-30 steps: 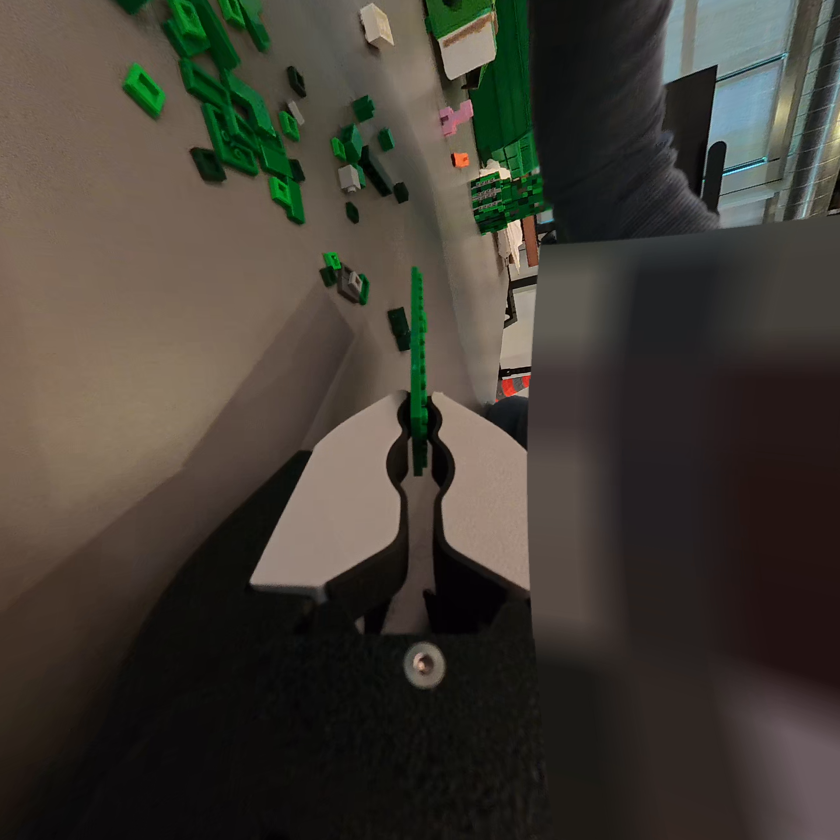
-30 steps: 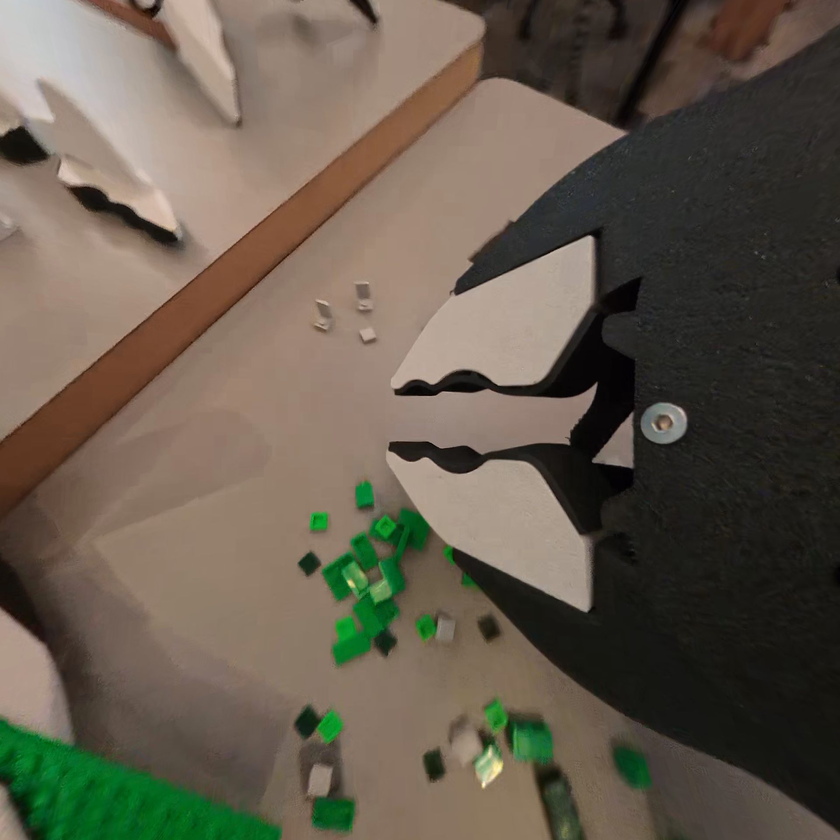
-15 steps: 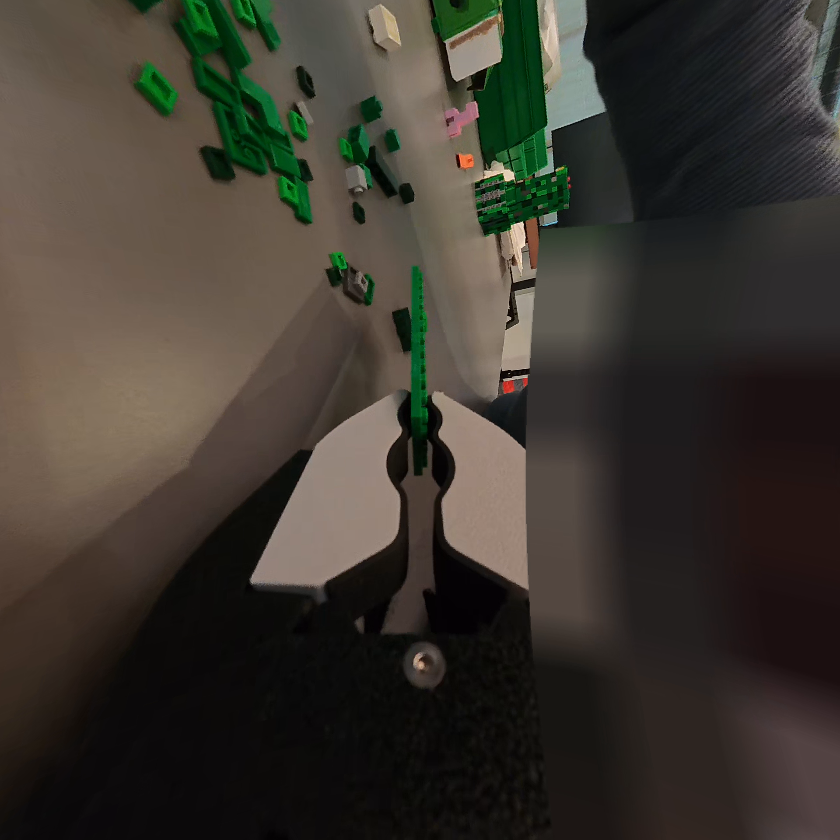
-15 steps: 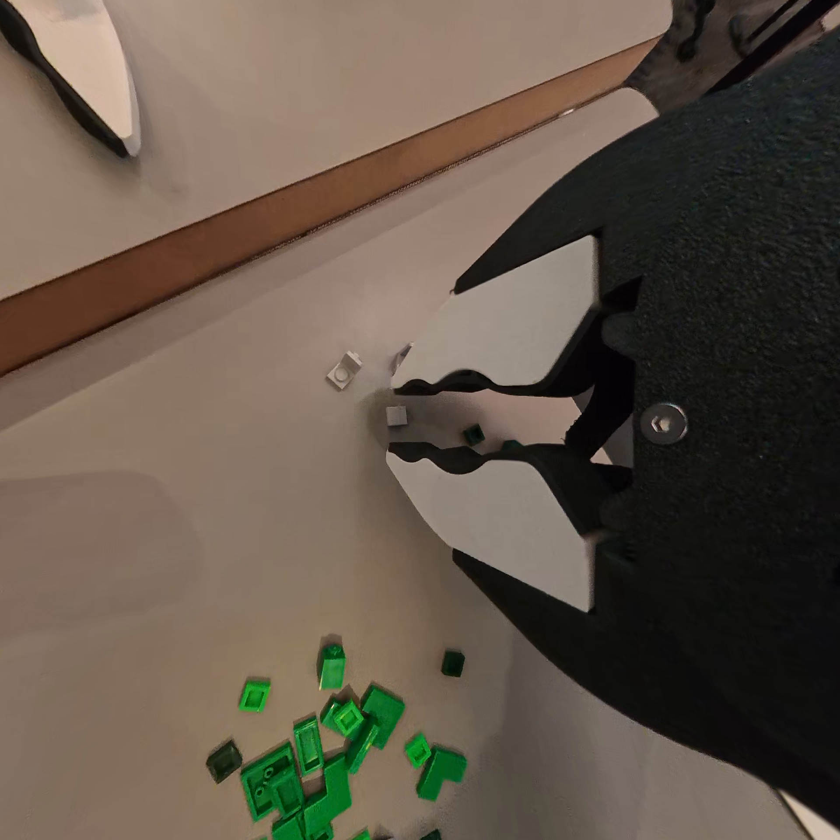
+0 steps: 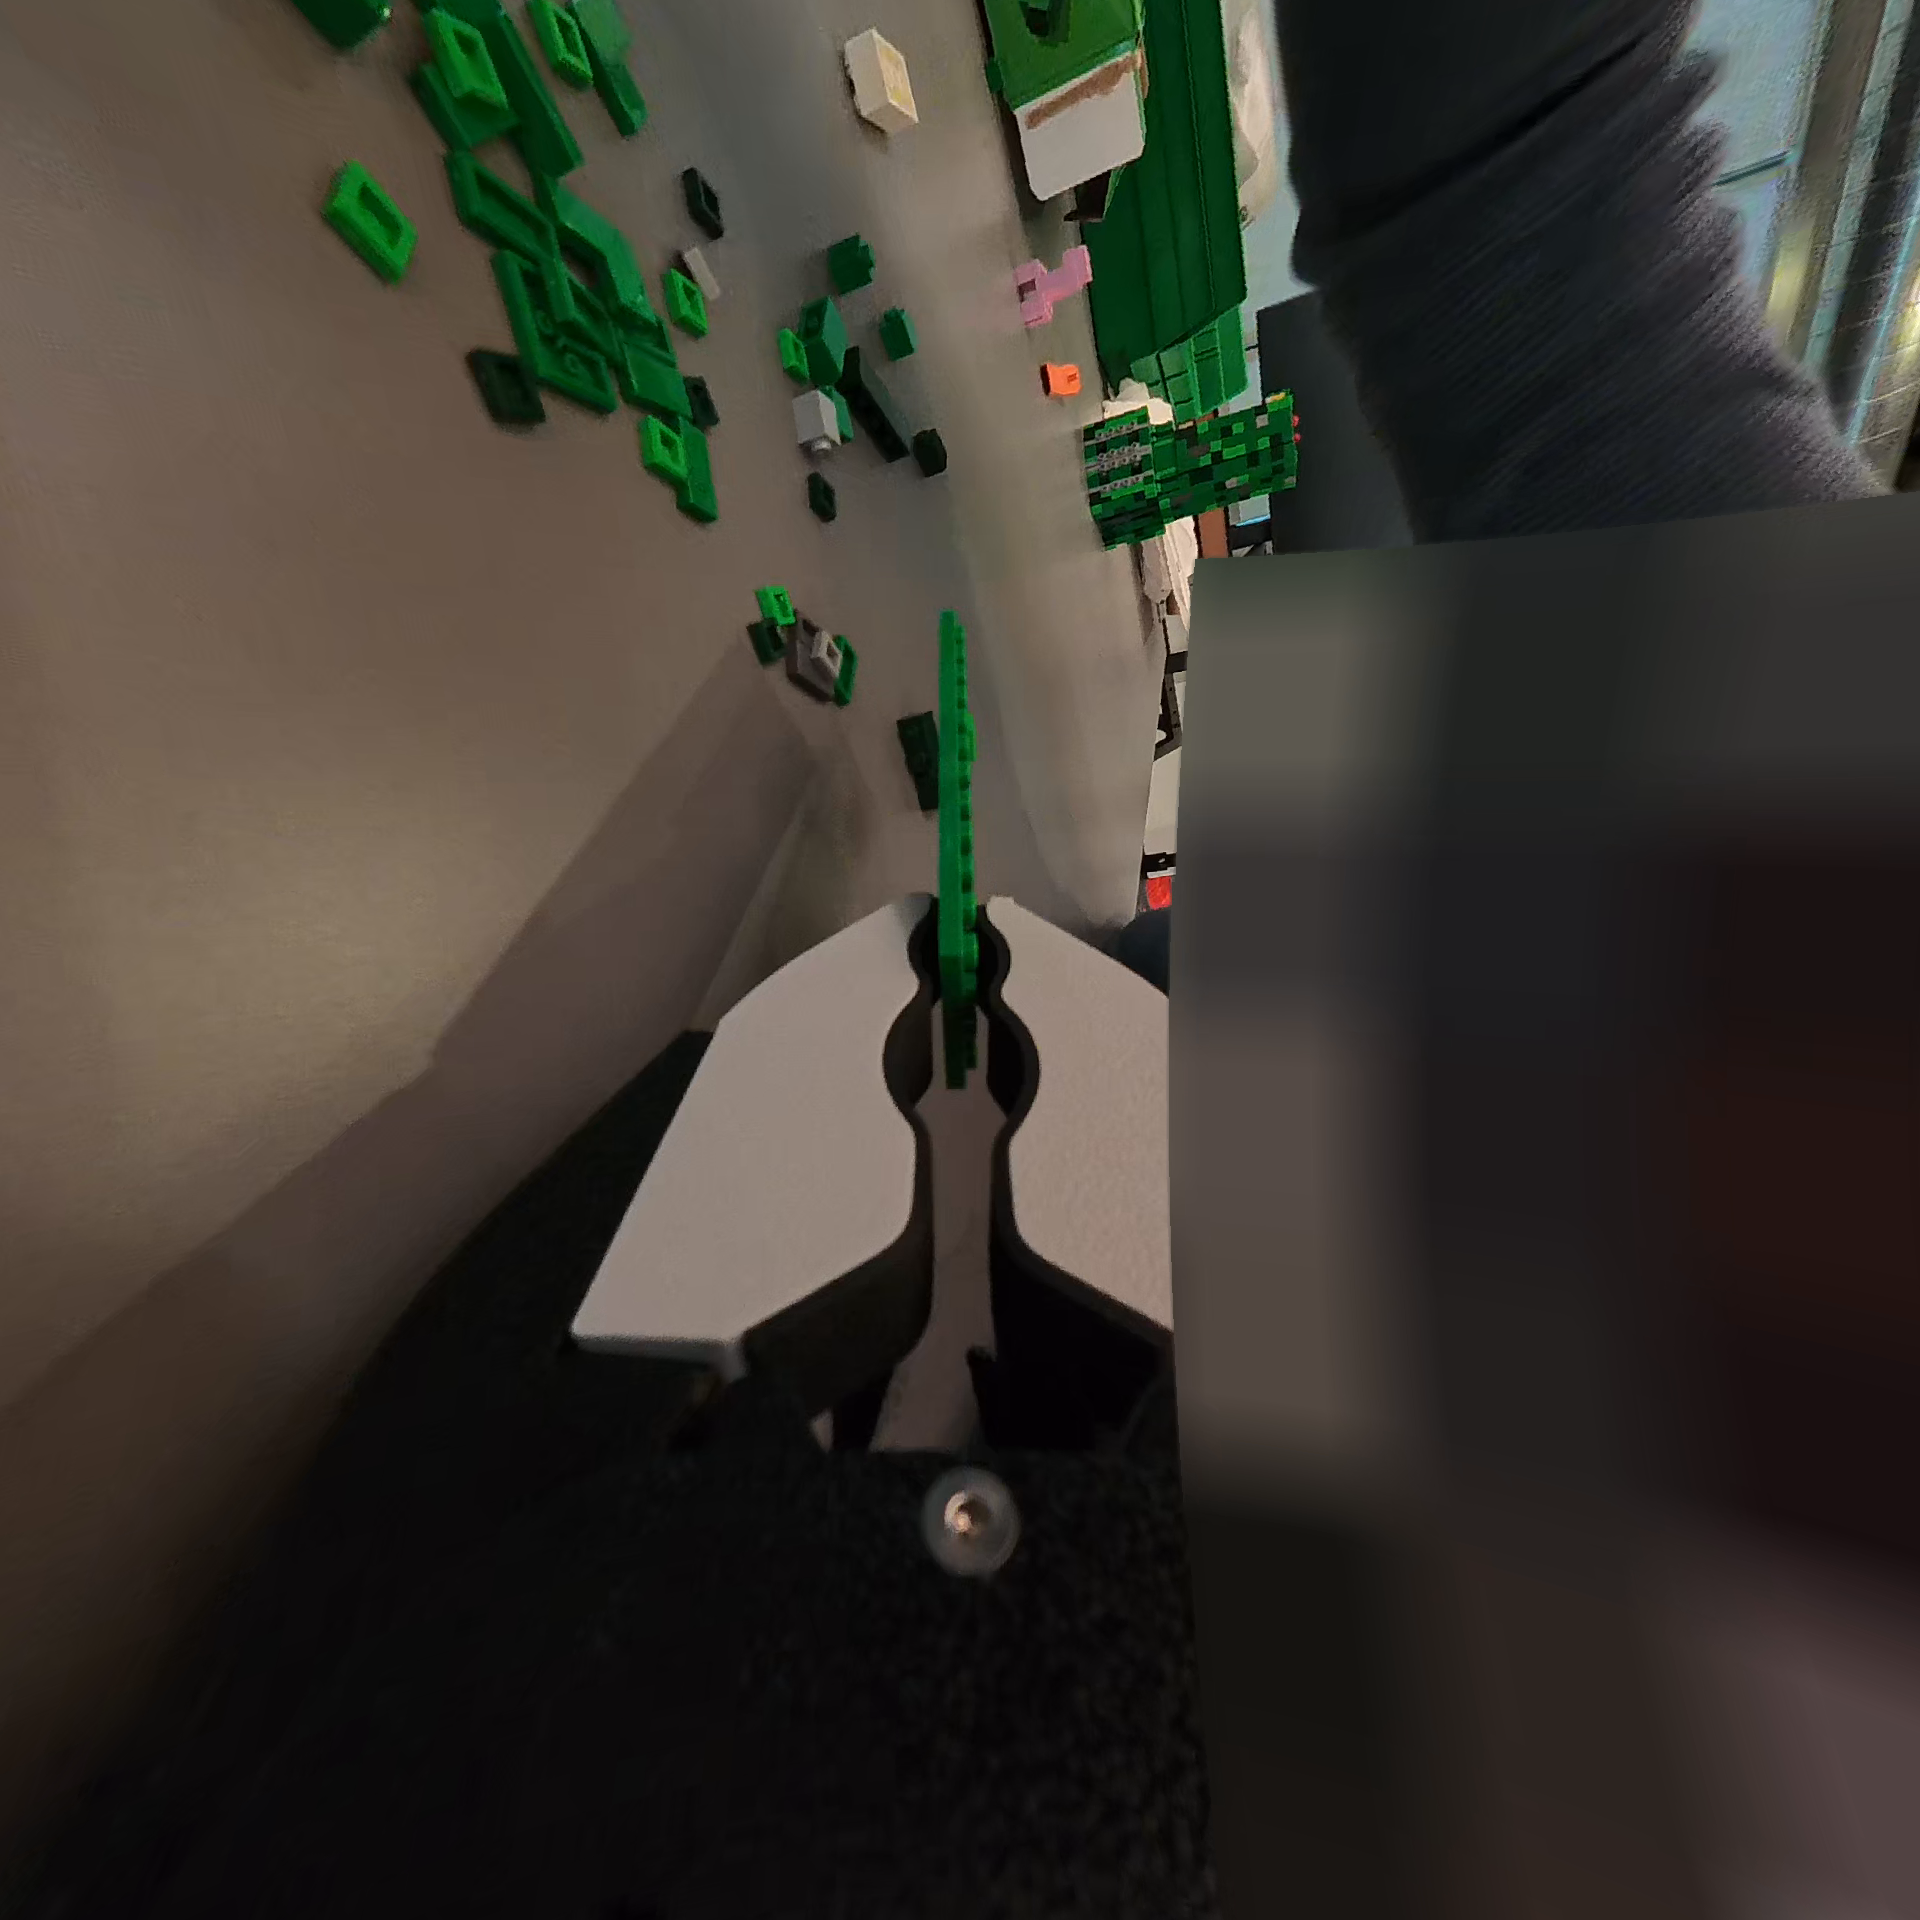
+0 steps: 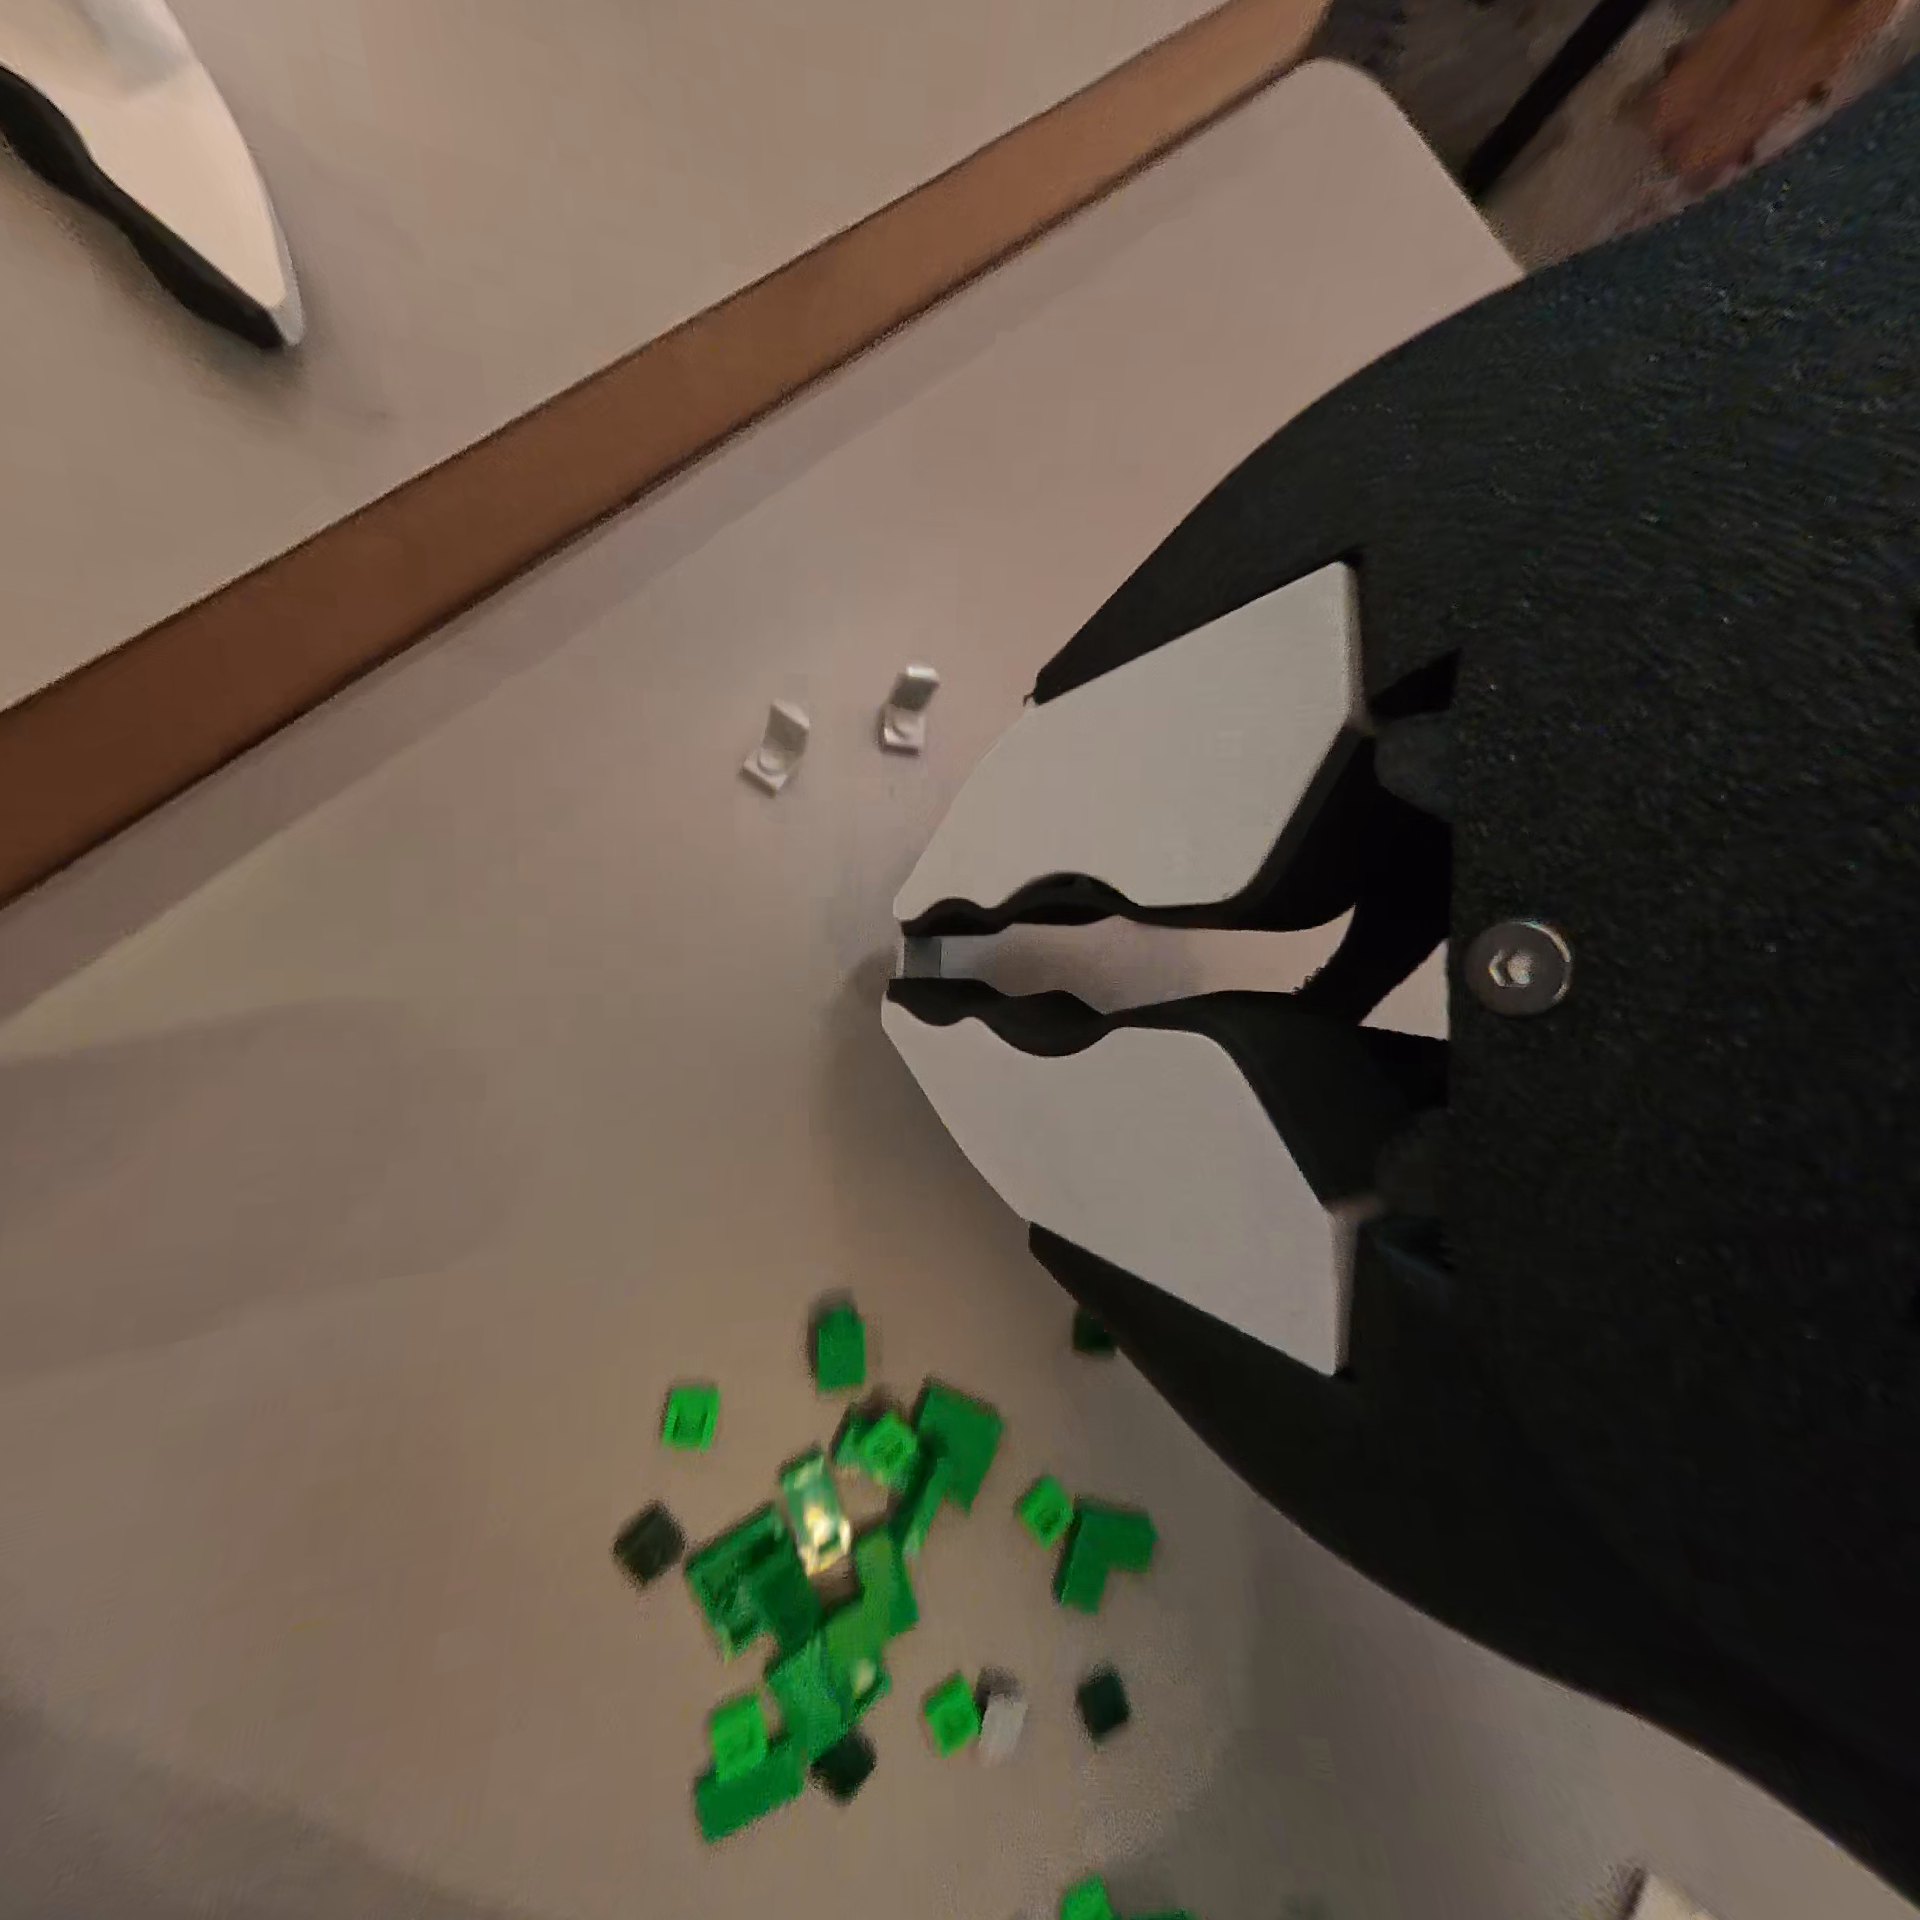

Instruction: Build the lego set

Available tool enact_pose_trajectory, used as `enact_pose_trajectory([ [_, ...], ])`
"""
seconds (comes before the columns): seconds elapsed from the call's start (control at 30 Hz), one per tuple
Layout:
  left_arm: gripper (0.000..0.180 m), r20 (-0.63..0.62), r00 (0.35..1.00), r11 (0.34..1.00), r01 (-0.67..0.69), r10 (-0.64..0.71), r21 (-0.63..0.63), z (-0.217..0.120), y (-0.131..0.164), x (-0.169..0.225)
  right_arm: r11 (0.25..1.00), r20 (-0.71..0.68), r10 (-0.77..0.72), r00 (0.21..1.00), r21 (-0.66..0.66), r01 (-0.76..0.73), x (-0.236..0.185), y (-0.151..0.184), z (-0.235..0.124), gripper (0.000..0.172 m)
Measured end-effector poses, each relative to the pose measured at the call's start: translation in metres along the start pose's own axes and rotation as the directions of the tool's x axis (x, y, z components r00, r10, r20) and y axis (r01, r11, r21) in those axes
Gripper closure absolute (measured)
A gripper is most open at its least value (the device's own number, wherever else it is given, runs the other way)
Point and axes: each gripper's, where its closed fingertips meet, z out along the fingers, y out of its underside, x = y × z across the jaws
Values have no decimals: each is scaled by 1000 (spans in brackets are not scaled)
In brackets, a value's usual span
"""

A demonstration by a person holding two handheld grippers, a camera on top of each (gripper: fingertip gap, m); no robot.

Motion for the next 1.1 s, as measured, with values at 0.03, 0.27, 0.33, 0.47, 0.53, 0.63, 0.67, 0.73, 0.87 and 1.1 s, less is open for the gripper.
enact_pose_trajectory([
  [0.03,176,-5,1000,1000,-7,7,3,0,0,1,1000,-27,21,999,22,-21,-9,-2,-6,164],
  [0.27,176,-10,997,995,-79,80,62,-4,-13,7,969,-305,237,922,141,-202,-96,2,-64,164],
  [0.33,176,-1,996,992,-91,91,84,-1,-22,6,948,-361,310,879,185,-258,-122,6,-81,164],
  [0.47,176,-8,995,990,-93,95,104,6,-37,3,909,-424,413,806,247,-335,-160,8,-97,164],
  [0.53,176,-54,993,988,-96,103,120,10,-42,6,897,-440,438,784,267,-351,-170,4,-98,164],
  [0.63,176,-72,996,994,-44,51,100,20,-40,-1,888,-431,454,780,291,-356,-175,-9,-95,164],
  [0.67,176,-62,997,995,-32,38,95,22,-40,-5,889,-420,451,787,289,-355,-176,-13,-92,164],
  [0.73,176,-92,995,994,-29,38,101,26,-43,-4,897,-415,437,798,271,-351,-175,-18,-88,164],
  [0.87,176,-147,989,996,-19,33,90,32,-44,-4,892,-326,446,834,236,-385,-174,-22,-71,164],
  [1.1,176,-157,987,996,-28,41,89,32,-45,-4,894,-279,444,851,198,-402,-165,-26,-63,165],
])
